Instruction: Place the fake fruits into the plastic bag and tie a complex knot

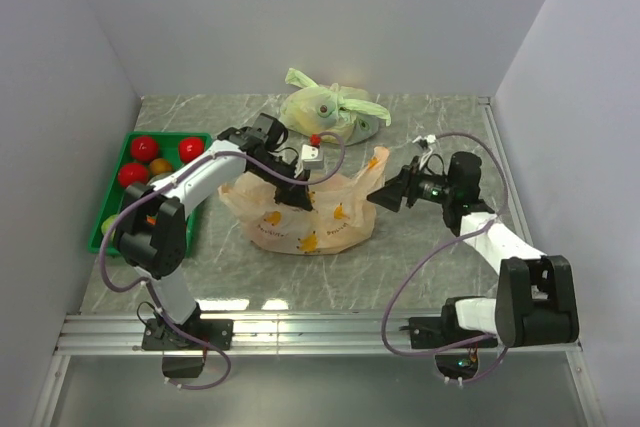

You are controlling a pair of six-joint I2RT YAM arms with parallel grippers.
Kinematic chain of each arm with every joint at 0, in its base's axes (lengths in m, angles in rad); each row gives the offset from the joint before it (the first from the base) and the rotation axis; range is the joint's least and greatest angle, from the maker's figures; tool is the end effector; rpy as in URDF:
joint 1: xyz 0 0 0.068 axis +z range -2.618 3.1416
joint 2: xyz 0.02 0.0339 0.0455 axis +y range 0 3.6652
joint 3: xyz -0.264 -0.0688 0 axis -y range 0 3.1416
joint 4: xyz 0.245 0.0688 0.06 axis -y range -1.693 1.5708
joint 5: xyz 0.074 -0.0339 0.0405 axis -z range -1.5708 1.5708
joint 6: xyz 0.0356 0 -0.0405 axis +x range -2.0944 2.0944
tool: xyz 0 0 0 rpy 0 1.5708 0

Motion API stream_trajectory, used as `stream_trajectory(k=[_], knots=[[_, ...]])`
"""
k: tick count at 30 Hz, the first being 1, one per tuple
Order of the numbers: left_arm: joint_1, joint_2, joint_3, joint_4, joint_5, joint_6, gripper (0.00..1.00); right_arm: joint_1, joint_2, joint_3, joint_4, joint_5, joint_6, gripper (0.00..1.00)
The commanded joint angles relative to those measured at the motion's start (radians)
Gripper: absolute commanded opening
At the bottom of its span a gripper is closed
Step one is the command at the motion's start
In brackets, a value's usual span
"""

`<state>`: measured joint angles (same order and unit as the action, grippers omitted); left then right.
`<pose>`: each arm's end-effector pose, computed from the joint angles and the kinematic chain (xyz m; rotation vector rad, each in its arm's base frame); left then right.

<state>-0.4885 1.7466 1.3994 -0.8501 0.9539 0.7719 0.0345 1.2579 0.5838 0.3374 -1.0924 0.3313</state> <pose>0.2967 -0.1906 0.2584 1.6073 1.8050 -1.1663 0.2517 0.0403 0.2288 -0.4892 1.8483 1.2759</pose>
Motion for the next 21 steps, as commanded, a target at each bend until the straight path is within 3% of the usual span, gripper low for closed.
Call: stream_trajectory(k=[1, 5, 11, 13, 14, 15, 16, 17, 21], knots=[[0.001, 0.017, 0.047, 0.019, 0.039, -0.009, 0.01, 0.100, 0.006, 0.007, 0.304, -0.006, 0.086, 0.99], [0.001, 0.024, 0.065, 0.011, 0.042, -0.010, 0.01, 0.195, 0.029, -0.019, 0.410, 0.035, 0.114, 0.99], [0.001, 0.010, 0.056, 0.022, 0.049, -0.017, 0.00, 0.245, 0.080, 0.008, 0.381, 0.136, 0.035, 0.96], [0.001, -0.005, 0.043, 0.054, 0.057, -0.035, 0.01, 0.245, 0.112, 0.025, 0.377, 0.175, 0.029, 0.78], [-0.002, -0.009, 0.038, 0.075, 0.060, -0.067, 0.00, 0.240, 0.120, 0.036, 0.367, 0.195, 0.035, 0.64], [-0.008, -0.015, 0.035, 0.104, 0.063, -0.086, 0.01, 0.239, 0.124, 0.060, 0.330, 0.215, 0.060, 0.31], [-0.016, -0.018, 0.041, 0.112, 0.062, -0.095, 0.01, 0.235, 0.120, 0.071, 0.313, 0.212, 0.077, 0.11], [-0.027, -0.016, 0.049, 0.114, 0.051, -0.092, 0.01, 0.232, 0.104, 0.079, 0.278, 0.230, 0.090, 0.00], [-0.125, 0.001, 0.114, 0.056, -0.006, 0.022, 0.00, 0.170, 0.003, 0.166, -0.069, 0.276, 0.167, 0.00]])
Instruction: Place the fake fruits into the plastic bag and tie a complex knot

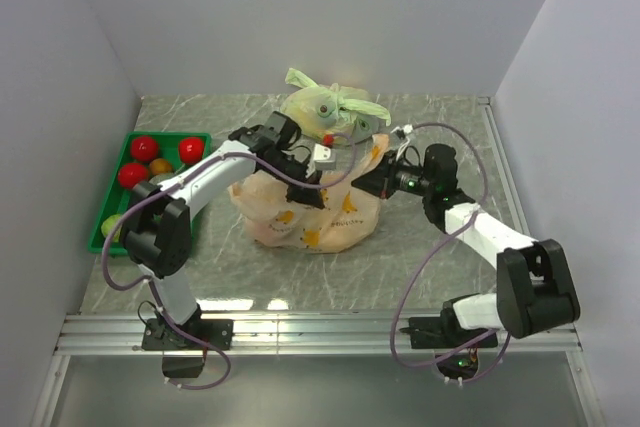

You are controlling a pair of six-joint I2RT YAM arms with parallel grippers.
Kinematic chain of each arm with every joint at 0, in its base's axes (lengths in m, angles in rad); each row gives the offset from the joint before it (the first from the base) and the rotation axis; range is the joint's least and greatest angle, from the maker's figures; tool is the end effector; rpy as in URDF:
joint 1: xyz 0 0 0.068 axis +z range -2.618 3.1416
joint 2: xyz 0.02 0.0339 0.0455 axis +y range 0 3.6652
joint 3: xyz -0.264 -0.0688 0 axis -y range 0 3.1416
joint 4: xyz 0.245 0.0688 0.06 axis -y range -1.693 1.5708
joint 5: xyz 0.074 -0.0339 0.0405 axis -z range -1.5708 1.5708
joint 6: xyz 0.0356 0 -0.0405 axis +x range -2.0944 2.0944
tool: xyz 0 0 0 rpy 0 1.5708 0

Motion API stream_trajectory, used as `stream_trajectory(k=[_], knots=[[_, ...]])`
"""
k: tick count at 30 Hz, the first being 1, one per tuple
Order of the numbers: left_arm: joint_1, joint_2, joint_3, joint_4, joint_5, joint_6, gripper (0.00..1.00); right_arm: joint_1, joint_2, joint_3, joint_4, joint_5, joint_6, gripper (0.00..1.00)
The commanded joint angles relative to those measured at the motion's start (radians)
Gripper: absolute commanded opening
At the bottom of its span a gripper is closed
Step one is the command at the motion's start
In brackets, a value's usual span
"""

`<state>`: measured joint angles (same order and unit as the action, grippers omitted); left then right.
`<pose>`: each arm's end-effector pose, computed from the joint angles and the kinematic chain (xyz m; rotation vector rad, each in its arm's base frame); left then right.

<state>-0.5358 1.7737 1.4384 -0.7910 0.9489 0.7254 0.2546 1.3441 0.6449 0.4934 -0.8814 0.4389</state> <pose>0.2991 -0.2112 0.2626 1.6250 1.7579 -1.1649 0.2654 0.0975 0.2392 -0.5087 1.8105 1.2639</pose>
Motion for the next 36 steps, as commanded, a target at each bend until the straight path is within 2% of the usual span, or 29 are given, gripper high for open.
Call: stream_trajectory(k=[1, 4, 6, 9, 14, 18, 24, 26, 29, 30, 32, 33, 34, 36], knots=[[-0.093, -0.026, 0.082, -0.017, -0.012, 0.090, 0.01, -0.064, -0.101, 0.123, -0.280, 0.065, 0.054, 0.00], [-0.142, -0.042, 0.100, -0.034, -0.032, 0.158, 0.01, -0.091, -0.183, 0.231, -0.548, 0.096, -0.003, 0.00], [-0.156, -0.065, 0.080, -0.021, -0.041, 0.161, 0.00, -0.091, -0.261, 0.260, -0.642, 0.143, -0.028, 0.00], [-0.173, -0.089, 0.027, -0.017, -0.068, 0.199, 0.00, -0.066, -0.257, 0.278, -0.723, 0.185, -0.031, 0.00], [-0.222, -0.141, -0.111, 0.022, -0.133, 0.252, 0.01, -0.012, -0.120, 0.251, -0.685, 0.208, 0.053, 0.00], [-0.282, -0.169, -0.225, 0.071, -0.202, 0.266, 0.01, 0.057, -0.016, 0.324, -0.700, 0.245, 0.070, 0.00], [-0.334, -0.172, -0.289, 0.118, -0.289, 0.284, 0.01, 0.118, 0.107, 0.378, -0.745, 0.320, 0.121, 0.00], [-0.339, -0.171, -0.288, 0.122, -0.305, 0.296, 0.04, 0.132, 0.134, 0.389, -0.774, 0.373, 0.112, 0.00], [-0.345, -0.178, -0.266, 0.113, -0.302, 0.284, 0.12, 0.156, 0.150, 0.397, -0.794, 0.418, 0.078, 0.00], [-0.346, -0.189, -0.242, 0.110, -0.288, 0.264, 0.21, 0.161, 0.151, 0.394, -0.794, 0.421, 0.070, 0.00], [-0.345, -0.209, -0.187, 0.073, -0.266, 0.192, 0.33, 0.167, 0.145, 0.380, -0.790, 0.418, 0.035, 0.00], [-0.342, -0.244, -0.168, 0.069, -0.248, 0.166, 0.45, 0.169, 0.139, 0.374, -0.791, 0.420, 0.024, 0.00], [-0.336, -0.270, -0.156, 0.076, -0.240, 0.079, 0.49, 0.169, 0.133, 0.368, -0.790, 0.414, 0.018, 0.00], [-0.290, -0.357, -0.122, 0.102, -0.214, -0.004, 0.59, 0.170, 0.109, 0.349, -0.779, 0.398, -0.005, 0.00]])
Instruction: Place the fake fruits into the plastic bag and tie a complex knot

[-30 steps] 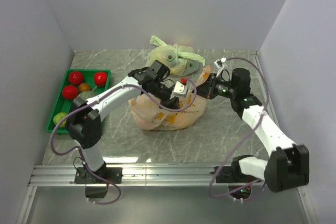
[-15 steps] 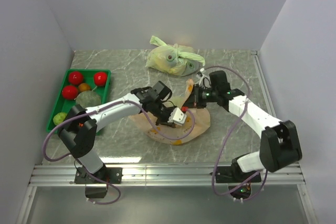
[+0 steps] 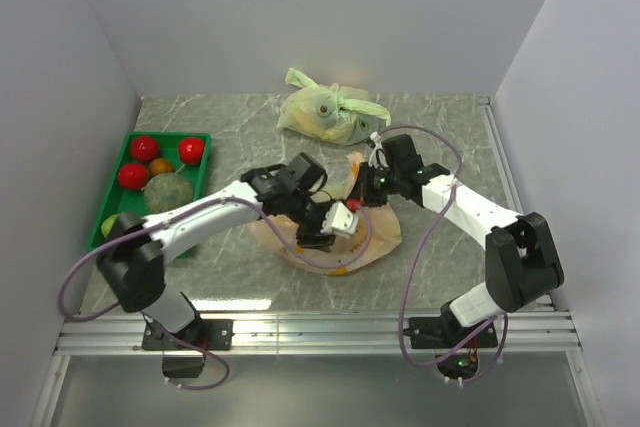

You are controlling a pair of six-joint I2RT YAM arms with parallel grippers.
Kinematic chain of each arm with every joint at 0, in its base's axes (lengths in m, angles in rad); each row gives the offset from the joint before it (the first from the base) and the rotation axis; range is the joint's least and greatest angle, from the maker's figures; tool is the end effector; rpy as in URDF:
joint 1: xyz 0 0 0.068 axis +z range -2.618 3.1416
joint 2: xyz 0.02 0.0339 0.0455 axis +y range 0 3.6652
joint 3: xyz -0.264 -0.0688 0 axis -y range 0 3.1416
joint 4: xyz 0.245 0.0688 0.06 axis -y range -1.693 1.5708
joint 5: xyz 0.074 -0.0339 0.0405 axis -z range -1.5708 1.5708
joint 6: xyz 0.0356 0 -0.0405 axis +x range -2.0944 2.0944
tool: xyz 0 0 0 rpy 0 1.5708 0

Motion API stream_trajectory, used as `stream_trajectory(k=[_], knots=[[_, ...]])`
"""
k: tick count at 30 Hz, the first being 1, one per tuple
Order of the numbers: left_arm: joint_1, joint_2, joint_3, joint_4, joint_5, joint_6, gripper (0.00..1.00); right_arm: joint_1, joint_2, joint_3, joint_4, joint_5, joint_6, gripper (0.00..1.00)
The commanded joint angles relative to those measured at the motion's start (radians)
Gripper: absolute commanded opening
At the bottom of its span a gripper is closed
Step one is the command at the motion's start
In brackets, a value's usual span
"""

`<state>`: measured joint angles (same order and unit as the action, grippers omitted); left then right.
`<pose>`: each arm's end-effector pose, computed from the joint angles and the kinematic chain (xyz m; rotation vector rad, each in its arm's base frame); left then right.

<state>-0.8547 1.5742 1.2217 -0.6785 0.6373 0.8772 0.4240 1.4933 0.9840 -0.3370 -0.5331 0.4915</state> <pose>0.1969 -0.2585 0.2612 2.0386 1.4365 -0.8115 0.2770 0.1449 0.2313 -0.1759 2.5320 1.0412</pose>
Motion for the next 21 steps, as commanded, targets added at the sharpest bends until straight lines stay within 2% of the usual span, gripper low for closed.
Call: stream_trajectory(k=[1, 3, 4, 5, 7, 8, 11, 17, 18, 21], knots=[[0.051, -0.192, 0.102, 0.008, 0.117, -0.263, 0.66, 0.002, -0.050, 0.004, 0.055, 0.048, -0.060, 0.00], [0.155, -0.282, 0.119, 0.048, 0.150, -0.372, 0.71, 0.007, -0.071, 0.004, 0.061, 0.047, -0.085, 0.00], [0.198, -0.311, 0.118, 0.060, 0.169, -0.486, 0.74, 0.009, -0.077, 0.004, 0.061, 0.045, -0.091, 0.00], [0.292, -0.341, 0.113, 0.065, 0.176, -0.536, 0.76, 0.010, -0.085, 0.005, 0.062, 0.041, -0.106, 0.00], [0.388, -0.436, 0.069, 0.053, 0.183, -0.622, 0.81, 0.022, -0.091, 0.005, 0.058, 0.042, -0.125, 0.00], [0.466, -0.468, 0.047, 0.037, 0.179, -0.630, 0.83, 0.027, -0.099, 0.004, 0.058, 0.044, -0.143, 0.00], [0.602, -0.572, -0.028, -0.044, 0.182, -0.652, 0.86, 0.038, -0.110, -0.019, 0.064, 0.045, -0.165, 0.00], [0.773, -0.599, -0.106, -0.191, 0.216, -0.669, 0.93, 0.067, -0.133, -0.038, 0.050, 0.067, -0.223, 0.00], [0.786, -0.588, -0.116, -0.196, 0.238, -0.672, 0.99, 0.071, -0.133, -0.036, 0.047, 0.071, -0.229, 0.00], [0.793, -0.569, -0.149, -0.188, 0.240, -0.692, 0.99, 0.090, -0.134, -0.038, 0.039, 0.085, -0.254, 0.00]])
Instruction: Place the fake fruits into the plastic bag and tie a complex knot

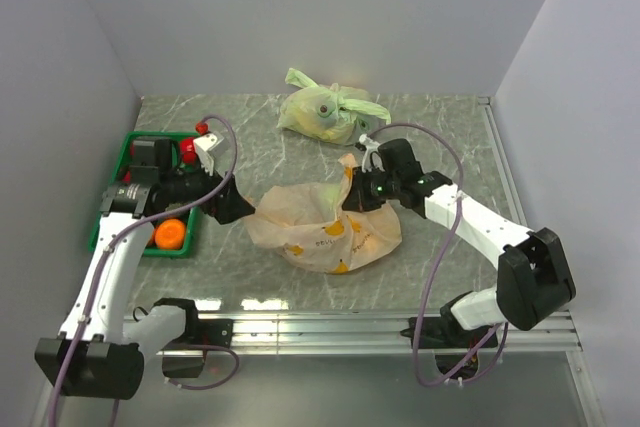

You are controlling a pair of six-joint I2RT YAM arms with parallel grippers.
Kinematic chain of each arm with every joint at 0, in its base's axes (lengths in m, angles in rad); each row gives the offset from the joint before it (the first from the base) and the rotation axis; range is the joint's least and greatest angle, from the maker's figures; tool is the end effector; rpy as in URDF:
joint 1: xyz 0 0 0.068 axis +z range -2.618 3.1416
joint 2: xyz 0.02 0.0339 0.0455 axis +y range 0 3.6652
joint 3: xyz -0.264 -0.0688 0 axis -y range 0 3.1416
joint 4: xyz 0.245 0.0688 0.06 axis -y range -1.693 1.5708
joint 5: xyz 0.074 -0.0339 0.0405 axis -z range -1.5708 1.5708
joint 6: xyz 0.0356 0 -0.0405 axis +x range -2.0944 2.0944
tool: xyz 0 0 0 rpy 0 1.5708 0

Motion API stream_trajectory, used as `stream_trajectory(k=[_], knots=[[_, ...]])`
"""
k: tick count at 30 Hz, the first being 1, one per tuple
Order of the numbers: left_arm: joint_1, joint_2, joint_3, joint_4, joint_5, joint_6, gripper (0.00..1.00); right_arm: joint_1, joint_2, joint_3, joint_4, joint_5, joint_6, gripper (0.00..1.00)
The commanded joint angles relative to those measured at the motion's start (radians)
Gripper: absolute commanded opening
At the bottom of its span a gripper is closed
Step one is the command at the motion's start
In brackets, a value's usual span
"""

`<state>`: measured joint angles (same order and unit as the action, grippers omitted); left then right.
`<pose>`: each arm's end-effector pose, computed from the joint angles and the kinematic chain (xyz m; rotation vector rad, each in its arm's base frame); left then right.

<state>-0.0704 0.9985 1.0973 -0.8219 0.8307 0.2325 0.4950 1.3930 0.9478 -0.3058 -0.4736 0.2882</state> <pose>0.1861 -0.0395 0.3545 0.7317 2.0178 -0.8484 0.2541 0.1556 0.2499 -0.4971 2.3567 0.9316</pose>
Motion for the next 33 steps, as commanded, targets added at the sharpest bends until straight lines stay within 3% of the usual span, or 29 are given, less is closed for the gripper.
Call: stream_trajectory(k=[1, 5, 8, 10, 11, 14, 15, 16, 18, 23, 24, 25, 27, 28, 30, 33], knots=[[0.009, 0.011, -0.034, -0.036, 0.042, -0.056, 0.99, 0.023, -0.032, -0.001, 0.008, 0.026, -0.060, 0.00], [0.009, 0.028, -0.089, 0.026, 0.093, -0.104, 0.98, 0.048, -0.025, -0.003, 0.002, 0.032, -0.080, 0.00], [0.008, 0.041, -0.114, 0.081, 0.177, -0.143, 0.91, 0.069, -0.020, -0.006, -0.001, 0.043, -0.099, 0.00], [0.003, 0.057, -0.122, 0.099, 0.255, -0.122, 0.67, 0.080, -0.012, -0.001, -0.006, 0.049, -0.115, 0.00], [-0.002, 0.072, -0.119, 0.101, 0.277, -0.108, 0.46, 0.089, -0.011, -0.001, -0.007, 0.061, -0.119, 0.00], [-0.052, 0.077, -0.071, 0.124, 0.297, -0.064, 0.22, 0.100, 0.004, 0.009, -0.024, 0.081, -0.142, 0.00], [-0.066, 0.074, -0.054, 0.136, 0.297, -0.053, 0.08, 0.100, 0.008, 0.014, -0.030, 0.096, -0.149, 0.00], [-0.087, 0.066, -0.022, 0.154, 0.298, -0.047, 0.01, 0.100, 0.012, 0.020, -0.033, 0.102, -0.152, 0.00], [-0.098, 0.049, -0.001, 0.164, 0.295, -0.007, 0.00, 0.100, 0.015, 0.028, -0.045, 0.108, -0.162, 0.00], [-0.120, 0.063, 0.049, -0.056, 0.255, 0.250, 0.00, 0.086, 0.038, 0.140, -0.148, 0.133, -0.227, 0.02], [-0.120, 0.063, 0.049, -0.069, 0.243, 0.308, 0.01, 0.080, 0.038, 0.161, -0.168, 0.127, -0.260, 0.10], [-0.120, 0.060, 0.039, -0.062, 0.229, 0.301, 0.01, 0.065, 0.032, 0.207, -0.194, 0.121, -0.277, 0.31], [-0.120, 0.049, 0.035, -0.062, 0.231, 0.318, 0.01, 0.051, -0.001, 0.241, -0.256, 0.083, -0.331, 0.62], [-0.121, 0.046, 0.029, -0.059, 0.231, 0.315, 0.01, 0.036, -0.018, 0.265, -0.280, 0.073, -0.342, 0.84], [-0.121, 0.035, 0.021, -0.033, 0.229, 0.288, 0.00, 0.022, -0.066, 0.287, -0.303, 0.053, -0.377, 0.92], [-0.121, 0.029, 0.010, -0.022, 0.226, 0.275, 0.01, 0.001, -0.116, 0.354, -0.354, 0.018, -0.443, 0.93]])
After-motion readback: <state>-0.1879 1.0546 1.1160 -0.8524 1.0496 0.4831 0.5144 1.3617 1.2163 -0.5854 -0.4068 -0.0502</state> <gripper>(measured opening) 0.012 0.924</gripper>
